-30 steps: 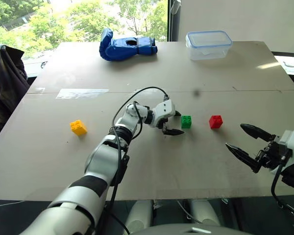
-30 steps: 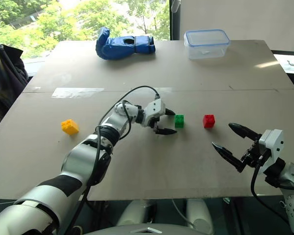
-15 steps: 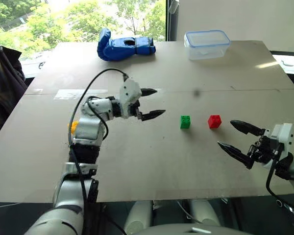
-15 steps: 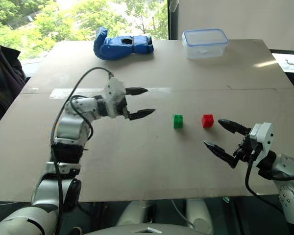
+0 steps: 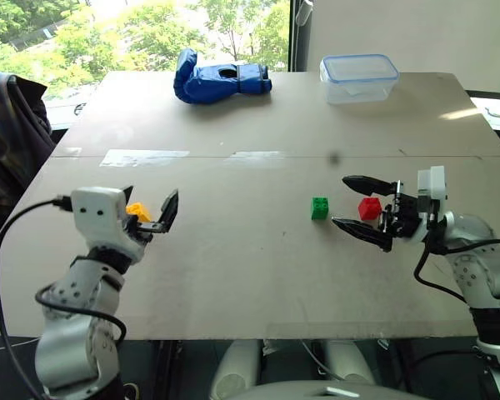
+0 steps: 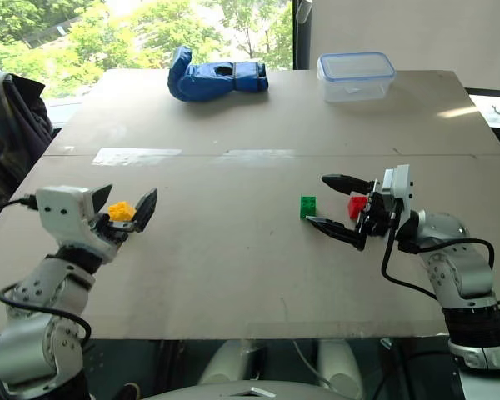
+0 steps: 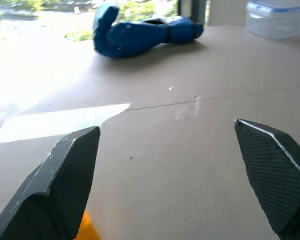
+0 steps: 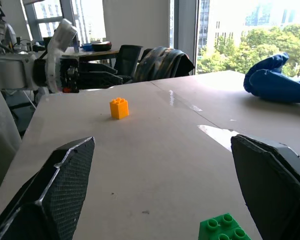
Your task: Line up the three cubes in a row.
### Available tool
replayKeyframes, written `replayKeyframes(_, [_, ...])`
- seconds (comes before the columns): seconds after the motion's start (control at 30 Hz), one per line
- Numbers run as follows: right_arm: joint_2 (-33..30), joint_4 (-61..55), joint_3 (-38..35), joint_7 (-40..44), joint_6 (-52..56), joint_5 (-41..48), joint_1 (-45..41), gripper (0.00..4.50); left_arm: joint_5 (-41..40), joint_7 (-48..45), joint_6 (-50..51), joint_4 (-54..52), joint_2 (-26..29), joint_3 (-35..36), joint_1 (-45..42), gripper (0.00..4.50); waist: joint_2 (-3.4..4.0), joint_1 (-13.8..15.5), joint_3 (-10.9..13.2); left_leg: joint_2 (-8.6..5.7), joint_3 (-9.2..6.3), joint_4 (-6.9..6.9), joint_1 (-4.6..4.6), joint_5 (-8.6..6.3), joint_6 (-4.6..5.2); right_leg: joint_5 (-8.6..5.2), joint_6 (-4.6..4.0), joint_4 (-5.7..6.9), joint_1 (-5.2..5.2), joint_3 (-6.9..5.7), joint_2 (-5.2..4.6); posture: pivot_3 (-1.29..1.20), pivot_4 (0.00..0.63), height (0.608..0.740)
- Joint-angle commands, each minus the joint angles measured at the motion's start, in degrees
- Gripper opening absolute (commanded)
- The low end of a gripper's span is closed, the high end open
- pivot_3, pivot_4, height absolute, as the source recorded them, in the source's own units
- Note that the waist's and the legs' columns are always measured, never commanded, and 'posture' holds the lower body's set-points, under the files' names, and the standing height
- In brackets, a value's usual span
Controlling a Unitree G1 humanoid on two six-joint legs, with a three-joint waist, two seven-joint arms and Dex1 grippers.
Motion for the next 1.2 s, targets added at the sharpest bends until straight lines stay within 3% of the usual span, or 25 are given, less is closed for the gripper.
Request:
replayKeyframes(0.03, [1.00,1.89,1.35,2.68,-0.54,-0.58,-3.28,4.50,6.07,9.61,-3.41,-2.88,-4.07,0.58,4.77,4.40,0.00,0.13,0.00,0.00,-0.06,-0.01,0.00,0.00,0.00,-0.01,-0.01,0.02,0.00,-0.04,0.00,0.00,0.150,0.740])
replayKeyframes(0.2, [1.64,3.30,1.87,3.89,-0.22,-1.09,-5.41,4.50,7.59,13.80,-7.86,1.79,-7.00,-1.29,6.39,4.40,0.00,0.76,0.00,-0.02,-0.05,-0.04,-0.01,-0.03,0.04,-0.01,-0.02,0.00,0.01,-0.06,-0.02,0.00,0.150,0.740])
replayKeyframes(0.6, [1.16,-0.59,0.69,2.43,-0.25,-1.05,-1.52,4.50,6.32,9.79,-19.00,26.27,2.32,-3.44,-2.72,4.40,0.01,0.44,0.00,-0.03,-0.04,-0.11,-0.02,-0.01,0.00,-0.01,-0.03,-0.05,-0.03,-0.09,-0.03,0.00,0.150,0.740])
replayKeyframes(0.83, [0.85,-2.90,0.06,0.63,0.01,-1.26,0.01,4.50,4.25,9.55,-21.98,33.97,3.95,-4.11,-6.51,4.40,0.01,0.60,0.00,-0.05,-0.07,-0.11,-0.03,-0.02,0.01,0.00,-0.02,-0.04,-0.03,-0.12,-0.06,0.00,0.150,0.740])
replayKeyframes(0.93, [0.43,-3.42,-0.18,0.32,0.18,-1.20,0.26,4.50,4.25,9.20,-23.24,37.08,4.45,-4.64,-8.14,3.54,0.02,0.63,0.00,-0.05,-0.06,-0.11,-0.04,-0.01,0.00,0.00,-0.02,-0.05,-0.03,-0.12,-0.07,0.00,0.150,0.740])
replayKeyframes(1.1, [-0.18,-3.84,-0.37,-0.06,0.24,-1.17,0.38,4.50,3.67,8.71,-25.24,41.64,5.30,-4.73,-10.26,1.31,0.02,0.63,0.00,-0.05,-0.07,-0.11,-0.03,-0.01,0.01,0.00,-0.02,-0.04,-0.03,-0.11,-0.07,0.00,0.150,0.740])
replayKeyframes(1.2, [-0.45,-4.12,-0.47,-0.23,0.36,-0.93,0.40,4.50,3.24,8.70,-25.81,42.21,5.53,-4.97,-10.52,1.25,0.03,0.63,-0.01,-0.05,-0.07,-0.11,-0.02,-0.01,0.01,0.00,-0.02,-0.04,-0.03,-0.11,-0.08,0.00,0.150,0.740])
